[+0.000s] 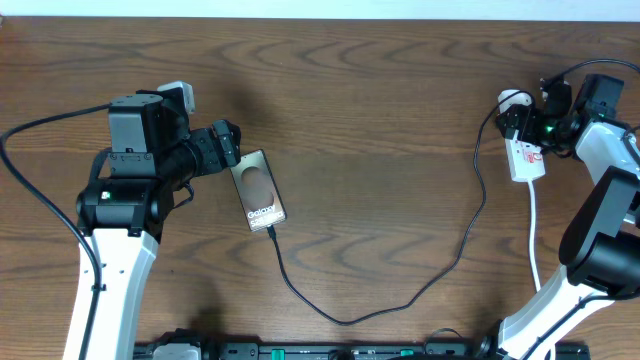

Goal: Plug charger to phone and switch on socket
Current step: 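Press down on the power strip's orange switch with the right gripper, then lift the right gripper up off the power strip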

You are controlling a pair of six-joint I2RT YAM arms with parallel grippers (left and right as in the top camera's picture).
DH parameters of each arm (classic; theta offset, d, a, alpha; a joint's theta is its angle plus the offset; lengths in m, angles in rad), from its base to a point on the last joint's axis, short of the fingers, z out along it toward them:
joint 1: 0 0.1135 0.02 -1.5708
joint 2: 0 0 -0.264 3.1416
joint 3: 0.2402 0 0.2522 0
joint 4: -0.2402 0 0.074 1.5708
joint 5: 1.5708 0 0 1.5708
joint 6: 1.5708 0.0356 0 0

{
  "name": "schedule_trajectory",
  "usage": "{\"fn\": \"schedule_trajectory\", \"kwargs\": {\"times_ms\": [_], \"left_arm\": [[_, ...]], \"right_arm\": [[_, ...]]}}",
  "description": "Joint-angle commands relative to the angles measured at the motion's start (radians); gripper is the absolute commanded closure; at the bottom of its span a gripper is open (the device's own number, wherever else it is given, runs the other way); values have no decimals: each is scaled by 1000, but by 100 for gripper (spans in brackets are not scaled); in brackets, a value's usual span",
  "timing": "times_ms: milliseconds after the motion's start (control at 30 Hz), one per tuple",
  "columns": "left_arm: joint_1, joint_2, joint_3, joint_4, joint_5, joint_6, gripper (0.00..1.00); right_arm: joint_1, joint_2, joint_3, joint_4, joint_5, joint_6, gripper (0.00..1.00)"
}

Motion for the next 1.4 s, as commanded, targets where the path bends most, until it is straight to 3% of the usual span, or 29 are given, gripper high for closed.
{"fn": "schedule_trajectory", "kwargs": {"times_ms": [0, 467, 800, 1133, 1367], "left_arm": [[5, 5, 1, -4, 8, 16, 11], [5, 5, 1, -4, 8, 16, 11], [5, 5, 1, -4, 8, 16, 11], [5, 6, 1, -4, 8, 16, 11], [5, 6, 1, -4, 8, 16, 11]], "right_arm": [[45, 46, -54, -31, -165, 28, 11], [45, 45, -117, 22, -171, 54, 10], [6, 35, -79, -31, -63, 70, 8], [-16, -52, -19, -172, 163, 100, 8], [-16, -201, -19, -243, 338, 205, 7]]}}
